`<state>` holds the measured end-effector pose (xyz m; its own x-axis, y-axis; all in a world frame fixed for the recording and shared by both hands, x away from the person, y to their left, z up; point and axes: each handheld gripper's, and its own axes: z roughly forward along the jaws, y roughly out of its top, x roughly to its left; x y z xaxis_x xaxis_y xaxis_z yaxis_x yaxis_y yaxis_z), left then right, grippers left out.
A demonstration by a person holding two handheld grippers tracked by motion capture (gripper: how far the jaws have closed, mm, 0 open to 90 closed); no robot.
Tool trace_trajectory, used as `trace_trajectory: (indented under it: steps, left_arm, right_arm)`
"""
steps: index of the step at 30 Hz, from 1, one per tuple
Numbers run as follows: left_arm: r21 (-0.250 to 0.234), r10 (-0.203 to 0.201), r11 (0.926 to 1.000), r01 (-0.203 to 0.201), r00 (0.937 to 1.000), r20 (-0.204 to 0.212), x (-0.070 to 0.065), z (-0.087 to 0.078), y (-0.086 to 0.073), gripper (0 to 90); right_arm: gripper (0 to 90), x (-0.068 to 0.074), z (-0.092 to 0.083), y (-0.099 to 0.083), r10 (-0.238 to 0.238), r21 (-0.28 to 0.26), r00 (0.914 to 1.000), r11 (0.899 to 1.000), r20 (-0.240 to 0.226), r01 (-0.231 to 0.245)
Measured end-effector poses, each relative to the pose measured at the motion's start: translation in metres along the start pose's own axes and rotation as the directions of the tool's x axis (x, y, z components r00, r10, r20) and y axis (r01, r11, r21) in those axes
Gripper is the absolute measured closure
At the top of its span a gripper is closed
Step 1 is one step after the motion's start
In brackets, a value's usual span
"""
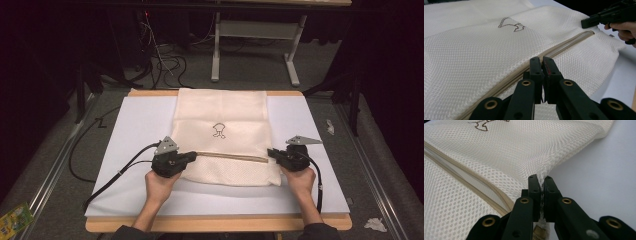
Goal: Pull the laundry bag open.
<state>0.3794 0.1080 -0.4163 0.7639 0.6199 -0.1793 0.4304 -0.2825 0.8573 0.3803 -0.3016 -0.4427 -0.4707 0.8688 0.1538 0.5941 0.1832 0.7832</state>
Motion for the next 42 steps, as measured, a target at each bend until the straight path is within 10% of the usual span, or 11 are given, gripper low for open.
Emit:
trace_trajectory:
  steps: [42]
  left_arm:
    - [-0.028, -0.034, 0.9991, 0.033, 0.9969, -0.071, 0.021, -0.032, -0.013, 87.2]
  right_arm:
    - [88.2, -0.002, -0.003, 0.005, -0.019, 0.011, 0.9995, 1.0, 0.026, 0.019]
